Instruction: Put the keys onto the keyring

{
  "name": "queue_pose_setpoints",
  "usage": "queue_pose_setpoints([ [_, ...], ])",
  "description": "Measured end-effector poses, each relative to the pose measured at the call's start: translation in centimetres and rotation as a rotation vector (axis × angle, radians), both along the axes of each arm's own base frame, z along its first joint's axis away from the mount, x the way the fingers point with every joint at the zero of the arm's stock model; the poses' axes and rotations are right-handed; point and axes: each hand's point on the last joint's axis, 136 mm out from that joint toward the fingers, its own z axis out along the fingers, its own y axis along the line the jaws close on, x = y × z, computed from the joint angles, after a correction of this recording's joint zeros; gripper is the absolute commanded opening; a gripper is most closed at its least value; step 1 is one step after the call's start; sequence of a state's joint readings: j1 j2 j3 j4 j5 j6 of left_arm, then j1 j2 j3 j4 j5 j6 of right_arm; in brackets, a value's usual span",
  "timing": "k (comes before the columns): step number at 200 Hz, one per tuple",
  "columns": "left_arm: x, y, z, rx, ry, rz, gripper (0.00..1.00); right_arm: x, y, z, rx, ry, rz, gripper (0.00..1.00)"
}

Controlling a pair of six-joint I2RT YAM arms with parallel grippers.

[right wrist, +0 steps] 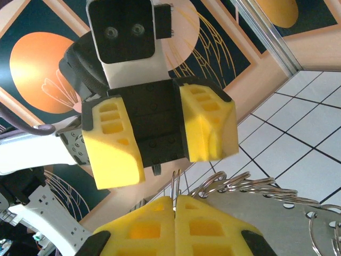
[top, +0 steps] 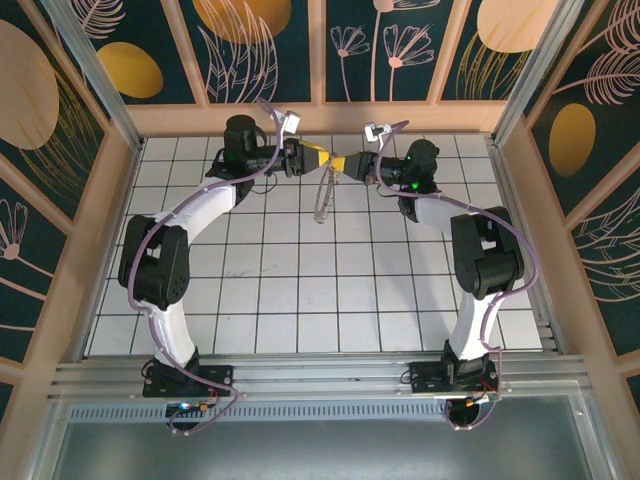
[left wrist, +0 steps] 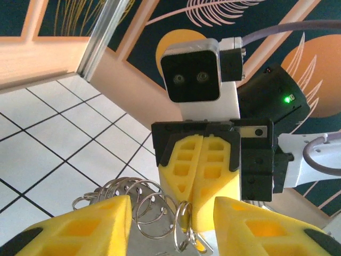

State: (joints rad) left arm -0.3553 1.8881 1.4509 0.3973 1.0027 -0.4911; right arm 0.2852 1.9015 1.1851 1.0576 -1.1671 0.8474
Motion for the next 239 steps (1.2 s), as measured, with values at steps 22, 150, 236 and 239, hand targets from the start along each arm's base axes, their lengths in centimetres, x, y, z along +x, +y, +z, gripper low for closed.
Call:
queue_pose_setpoints([
  [22, 0.4, 0.6, 0.9, -0.001, -0.024, 0.04, 0.47, 0.1, 0.0, 0.0, 0.002, 0.0, -0.007, 0.0],
  [150, -0.7, 0.4, 2.0, -0.028, -0.031, -0.012, 0.43, 0.3, 0.0, 0.1, 0.004, 0.001, -0.017, 0.0],
  [236, -0.9, -0.5, 0.8, -0.02, -0.008, -0.032, 0.42, 0.3, 0.0, 0.1, 0.004, 0.001, -0.017, 0.0],
  [239, -0.8, -0.5, 0.8, -0.02, -0.008, -0.032, 0.43, 0.3, 0.0, 0.1, 0.004, 0.001, -0.017, 0.0],
])
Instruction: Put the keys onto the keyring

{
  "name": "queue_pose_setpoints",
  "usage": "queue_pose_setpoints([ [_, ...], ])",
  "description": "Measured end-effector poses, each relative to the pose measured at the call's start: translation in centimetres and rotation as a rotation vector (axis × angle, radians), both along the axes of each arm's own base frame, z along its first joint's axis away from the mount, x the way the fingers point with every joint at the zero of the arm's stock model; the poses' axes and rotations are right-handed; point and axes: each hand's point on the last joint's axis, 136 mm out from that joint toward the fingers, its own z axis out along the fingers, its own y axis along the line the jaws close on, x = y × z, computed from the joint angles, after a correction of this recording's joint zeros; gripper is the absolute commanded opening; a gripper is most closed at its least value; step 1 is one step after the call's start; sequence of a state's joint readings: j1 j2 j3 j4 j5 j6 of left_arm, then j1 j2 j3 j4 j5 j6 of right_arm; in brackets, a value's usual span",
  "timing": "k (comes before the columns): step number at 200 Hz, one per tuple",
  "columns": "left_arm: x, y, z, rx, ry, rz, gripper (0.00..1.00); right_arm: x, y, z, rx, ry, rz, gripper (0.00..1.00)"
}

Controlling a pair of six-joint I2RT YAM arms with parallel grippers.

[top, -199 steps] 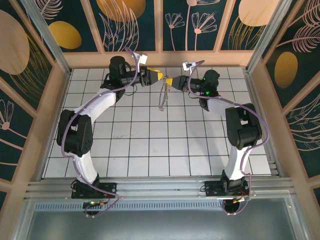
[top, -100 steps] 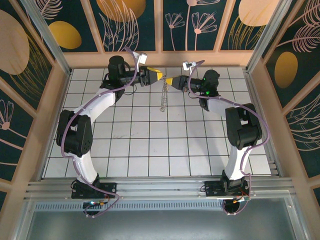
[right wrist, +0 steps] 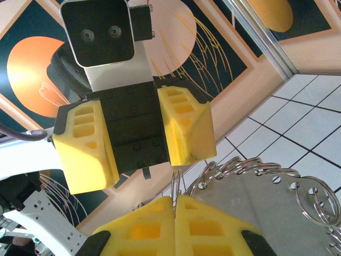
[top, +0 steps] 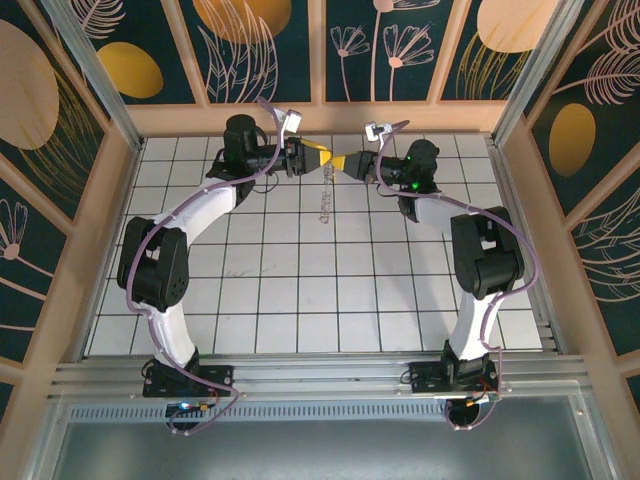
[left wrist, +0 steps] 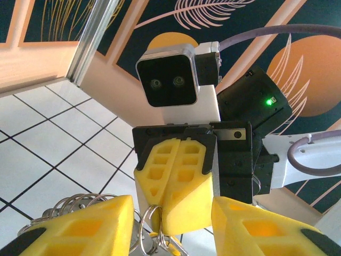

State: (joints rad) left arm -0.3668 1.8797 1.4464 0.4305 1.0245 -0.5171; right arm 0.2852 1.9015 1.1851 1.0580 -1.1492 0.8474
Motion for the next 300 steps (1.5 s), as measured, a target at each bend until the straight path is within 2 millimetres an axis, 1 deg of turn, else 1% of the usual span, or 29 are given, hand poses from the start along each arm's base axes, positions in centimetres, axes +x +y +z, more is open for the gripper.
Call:
queue_pose_setpoints([
  [33, -0.2, -0.3, -0.1, 0.001, 0.001, -0.006, 0.42, 0.0, 0.0, 0.0, 0.0, 0.0, 0.0, 0.0],
  [95, -0.7, -0.8, -0.6, 0.007, 0.001, -0.034, 0.32, 0.0, 0.0, 0.0, 0.0, -0.001, 0.0, 0.0],
  [123, -0.7, -0.8, -1.0, 0.014, 0.002, -0.033, 0.23, 0.0, 0.0, 0.0, 0.0, -0.001, 0.001, 0.0],
  [142, -0.7, -0.8, -1.3, 0.018, 0.005, -0.033, 0.15, -0.1, 0.0, 0.0, -0.001, -0.001, 0.004, 0.0],
  [155, -0.7, -0.7, -1.5, 0.02, 0.007, -0.03, 0.11, -0.1, 0.0, 0.0, -0.001, -0.002, 0.006, 0.0],
  [171, -0.7, -0.7, -1.6, 0.021, 0.013, -0.029, 0.0, -0.1, 0.0, 0.0, -0.002, -0.001, 0.008, 0.0],
  [189, -0.7, -0.7, -1.7, 0.017, 0.013, -0.027, 0.0, -0.1, 0.0, 0.0, -0.002, -0.002, 0.008, 0.0],
  [195, -0.7, -0.7, -1.7, 0.015, 0.011, -0.026, 0.0, -0.1, 0.0, 0.0, -0.002, -0.001, 0.008, 0.09],
  [199, -0.7, -0.7, -1.7, 0.014, 0.013, -0.024, 0.0, -0.1, 0.0, 0.0, -0.002, -0.001, 0.007, 0.18],
  [207, -0.7, -0.7, -1.8, 0.012, 0.011, -0.023, 0.0, -0.1, 0.0, -0.1, -0.002, 0.004, 0.007, 0.25],
  [211, -0.7, -0.7, -1.8, 0.011, 0.008, -0.025, 0.0, -0.1, 0.0, -0.1, -0.001, 0.01, 0.007, 0.27],
  [227, -0.9, -0.7, -1.7, 0.007, 0.004, -0.028, 0.0, 0.0, -0.2, -0.5, -0.003, 0.02, -0.005, 0.28],
  [269, -1.3, -0.9, -2.6, 0.014, 0.037, -0.031, 0.0, -0.2, -0.6, -1.5, -0.003, 0.042, -0.028, 0.28],
  [300, -1.4, -1.0, -2.6, 0.012, 0.047, -0.034, 0.0, -0.7, -0.9, -1.3, 0.001, 0.036, -0.04, 0.24],
])
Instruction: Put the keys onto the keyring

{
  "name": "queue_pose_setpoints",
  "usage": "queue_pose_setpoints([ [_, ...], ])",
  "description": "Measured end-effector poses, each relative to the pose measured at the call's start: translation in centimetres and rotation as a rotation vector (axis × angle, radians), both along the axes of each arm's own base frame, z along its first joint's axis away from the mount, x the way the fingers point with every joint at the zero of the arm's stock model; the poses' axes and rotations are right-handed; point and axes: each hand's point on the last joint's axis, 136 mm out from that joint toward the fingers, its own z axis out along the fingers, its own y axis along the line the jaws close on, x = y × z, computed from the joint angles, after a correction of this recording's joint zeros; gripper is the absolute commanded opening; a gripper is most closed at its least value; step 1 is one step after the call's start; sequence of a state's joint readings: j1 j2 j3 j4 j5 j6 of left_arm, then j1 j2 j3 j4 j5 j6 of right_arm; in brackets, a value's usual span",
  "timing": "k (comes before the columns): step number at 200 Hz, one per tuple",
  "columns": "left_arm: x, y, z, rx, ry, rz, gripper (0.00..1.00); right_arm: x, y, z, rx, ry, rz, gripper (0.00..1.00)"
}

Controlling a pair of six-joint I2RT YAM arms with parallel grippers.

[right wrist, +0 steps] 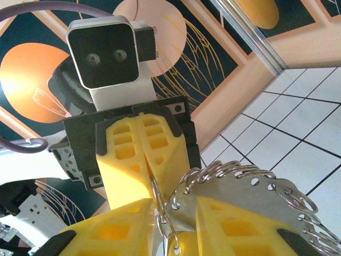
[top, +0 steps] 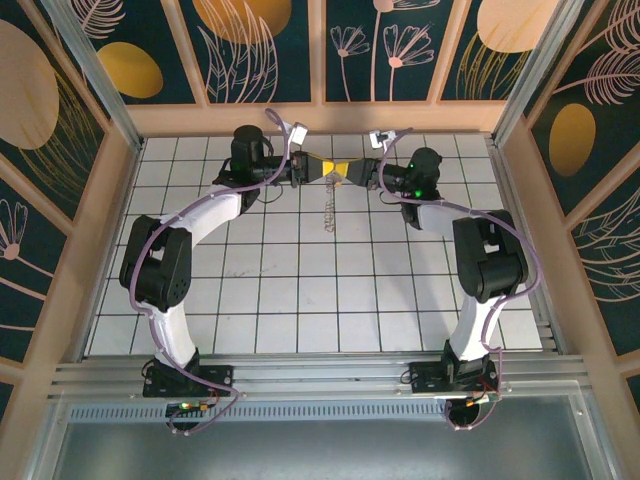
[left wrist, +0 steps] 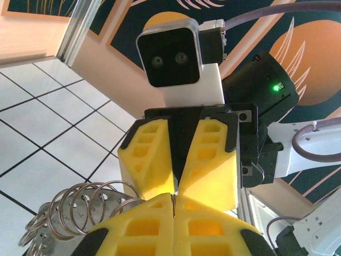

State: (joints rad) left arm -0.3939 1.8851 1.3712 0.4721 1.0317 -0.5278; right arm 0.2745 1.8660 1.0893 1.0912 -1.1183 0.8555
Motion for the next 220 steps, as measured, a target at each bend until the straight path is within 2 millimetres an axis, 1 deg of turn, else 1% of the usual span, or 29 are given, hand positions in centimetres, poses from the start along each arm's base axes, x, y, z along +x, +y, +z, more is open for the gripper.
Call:
queue_pose_setpoints([
  [30, -0.1, 0.0, 0.0, -0.002, 0.004, -0.001, 0.0, -0.4, -0.1, 0.2, 0.009, -0.009, -0.002, 0.11],
  [48, -0.1, 0.0, 0.0, -0.003, 0.004, 0.0, 0.0, -0.4, -0.2, 0.1, 0.012, -0.007, -0.004, 0.1],
  [85, -0.1, 0.0, 0.0, -0.007, 0.005, 0.0, 0.0, -0.5, -0.3, 0.1, 0.022, -0.012, -0.014, 0.11],
  [111, -0.1, 0.0, 0.0, -0.007, 0.006, 0.0, 0.0, -0.6, -0.3, 0.0, 0.025, -0.004, -0.014, 0.0],
  [182, -0.2, 0.0, -0.2, -0.015, 0.015, 0.004, 0.0, -1.0, -0.3, -0.4, 0.028, -0.006, -0.017, 0.0],
  [220, -0.4, 0.1, -0.1, -0.022, 0.016, 0.01, 0.0, -1.3, 0.1, -0.5, 0.029, -0.003, -0.009, 0.0],
])
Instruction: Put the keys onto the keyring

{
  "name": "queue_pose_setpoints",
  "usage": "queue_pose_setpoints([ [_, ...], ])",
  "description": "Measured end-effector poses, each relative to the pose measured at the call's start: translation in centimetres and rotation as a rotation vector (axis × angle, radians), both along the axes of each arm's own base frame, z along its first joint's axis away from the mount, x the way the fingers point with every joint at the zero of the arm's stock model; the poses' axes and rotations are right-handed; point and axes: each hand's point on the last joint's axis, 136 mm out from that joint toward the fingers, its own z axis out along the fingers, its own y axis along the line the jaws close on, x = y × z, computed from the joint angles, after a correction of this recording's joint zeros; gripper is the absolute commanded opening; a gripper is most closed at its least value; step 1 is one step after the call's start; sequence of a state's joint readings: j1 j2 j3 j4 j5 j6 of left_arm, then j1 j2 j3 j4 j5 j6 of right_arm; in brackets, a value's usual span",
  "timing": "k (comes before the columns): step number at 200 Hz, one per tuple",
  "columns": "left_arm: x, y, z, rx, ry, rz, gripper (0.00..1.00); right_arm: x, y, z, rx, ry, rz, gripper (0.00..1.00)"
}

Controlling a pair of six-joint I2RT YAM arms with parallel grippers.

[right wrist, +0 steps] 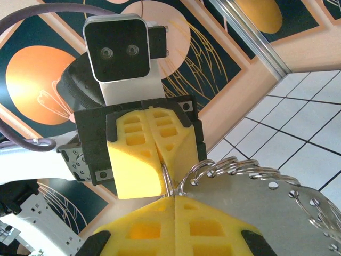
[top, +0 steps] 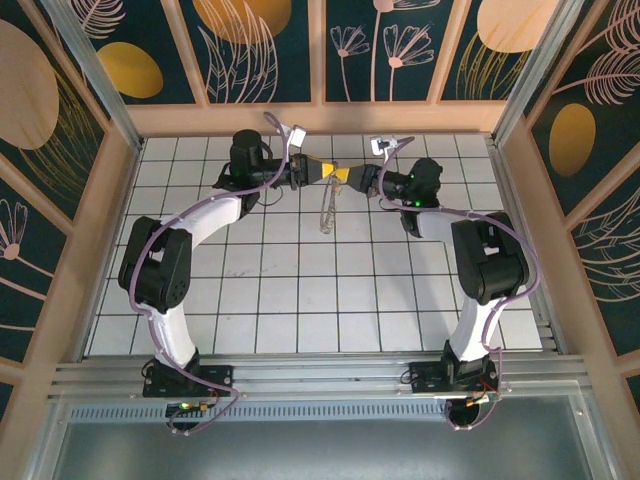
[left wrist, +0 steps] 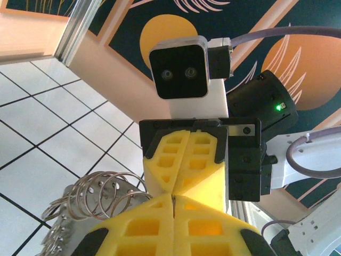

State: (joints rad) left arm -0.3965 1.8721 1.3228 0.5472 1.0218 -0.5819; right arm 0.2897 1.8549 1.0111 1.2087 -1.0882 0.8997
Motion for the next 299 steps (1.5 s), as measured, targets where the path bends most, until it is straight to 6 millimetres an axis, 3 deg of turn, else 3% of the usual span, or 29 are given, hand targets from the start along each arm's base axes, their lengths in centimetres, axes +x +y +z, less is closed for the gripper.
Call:
queue_pose_setpoints([
  [20, -0.1, 0.1, 0.2, -0.006, 0.0, 0.003, 0.0, -0.1, 0.2, 0.0, 0.001, 0.0, 0.002, 0.0],
  [36, -0.1, 0.1, 0.1, -0.011, -0.002, 0.008, 0.0, -0.1, 0.2, 0.0, 0.001, 0.001, 0.003, 0.24],
  [55, 0.0, 0.2, 0.2, -0.015, -0.003, 0.02, 0.0, -0.3, 0.1, -0.3, 0.001, 0.004, -0.002, 0.37],
  [86, -0.3, 0.5, 0.7, -0.028, -0.011, 0.037, 0.0, -1.3, -0.9, -1.2, 0.0, 0.041, -0.052, 0.39],
  [139, -0.8, 0.7, 1.8, -0.05, -0.021, 0.04, 0.0, -2.6, -2.5, 0.7, -0.024, -0.055, -0.232, 0.49],
  [210, -1.0, 0.8, 2.4, -0.058, -0.026, 0.041, 0.0, -3.5, -0.2, 0.3, -0.207, -0.187, -0.429, 0.54],
  [299, -1.3, 0.9, 3.0, -0.063, -0.033, 0.04, 0.0, -2.6, -0.1, -1.8, -0.345, -0.243, -0.53, 0.55],
])
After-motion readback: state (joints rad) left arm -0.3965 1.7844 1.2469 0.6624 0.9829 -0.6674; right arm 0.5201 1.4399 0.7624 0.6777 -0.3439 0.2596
